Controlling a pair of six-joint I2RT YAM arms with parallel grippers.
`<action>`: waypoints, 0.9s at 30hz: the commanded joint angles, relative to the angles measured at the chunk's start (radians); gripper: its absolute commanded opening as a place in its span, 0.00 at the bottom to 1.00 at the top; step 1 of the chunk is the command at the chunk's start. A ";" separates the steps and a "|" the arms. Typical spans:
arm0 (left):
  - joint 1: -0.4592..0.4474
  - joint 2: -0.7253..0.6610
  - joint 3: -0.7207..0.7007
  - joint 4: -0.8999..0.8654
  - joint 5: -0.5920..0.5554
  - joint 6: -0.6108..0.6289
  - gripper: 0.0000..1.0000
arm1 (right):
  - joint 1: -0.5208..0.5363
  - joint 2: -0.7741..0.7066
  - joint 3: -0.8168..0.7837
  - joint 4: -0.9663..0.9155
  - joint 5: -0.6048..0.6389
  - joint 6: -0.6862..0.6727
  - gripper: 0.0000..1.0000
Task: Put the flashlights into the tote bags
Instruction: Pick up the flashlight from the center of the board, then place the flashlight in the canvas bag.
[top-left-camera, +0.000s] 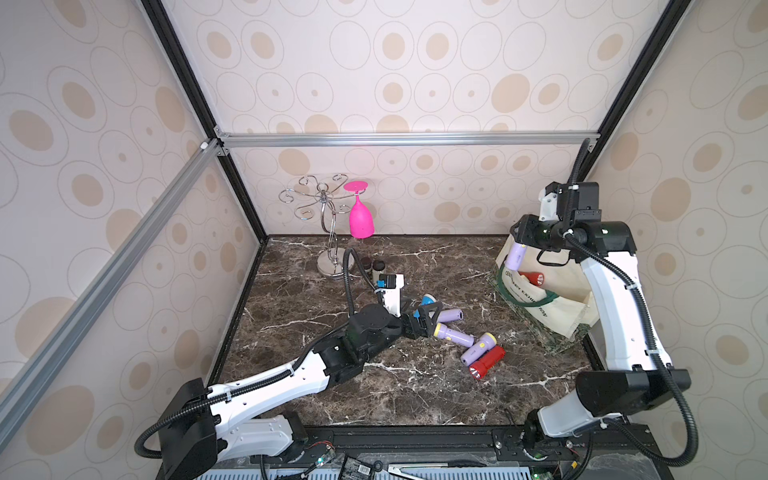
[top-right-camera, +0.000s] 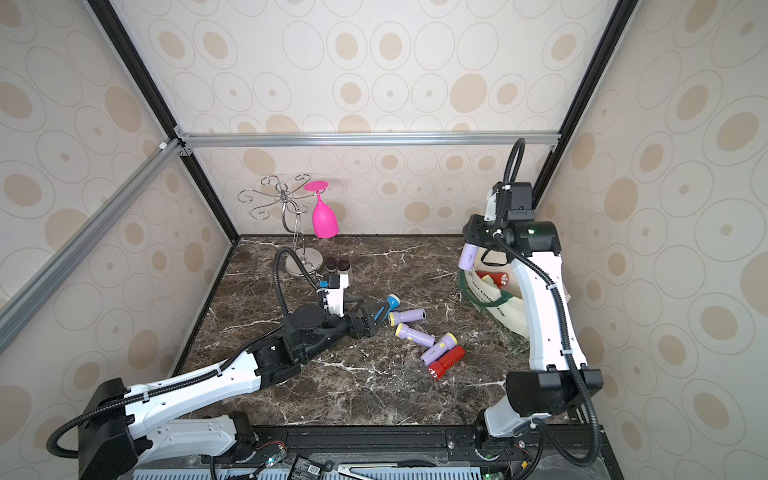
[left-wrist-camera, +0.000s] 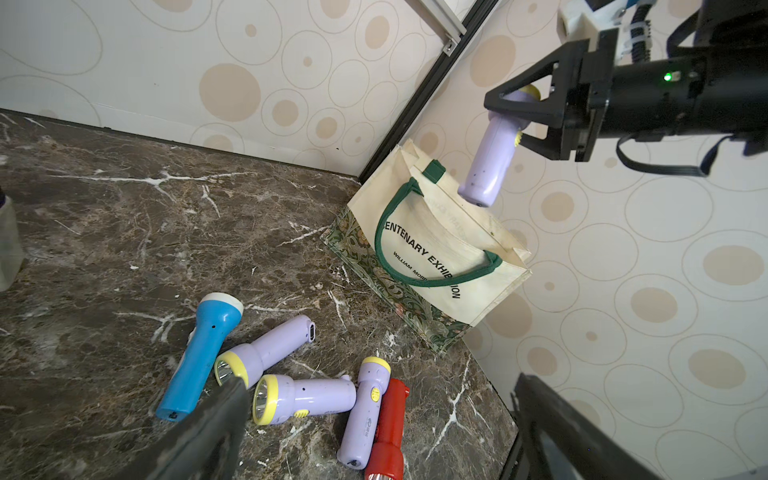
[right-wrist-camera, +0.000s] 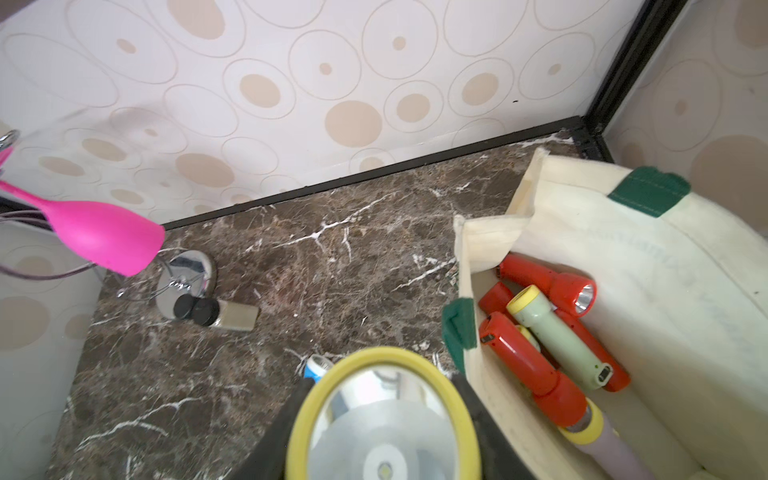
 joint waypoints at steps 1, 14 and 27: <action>-0.008 -0.032 -0.010 0.003 -0.022 0.015 1.00 | -0.036 0.064 0.072 -0.029 0.059 -0.038 0.00; -0.005 -0.053 0.008 -0.058 -0.008 0.076 1.00 | -0.186 0.232 0.147 -0.028 0.195 -0.099 0.00; 0.000 -0.006 0.035 -0.100 0.005 0.075 1.00 | -0.222 0.270 0.002 -0.002 0.173 -0.116 0.00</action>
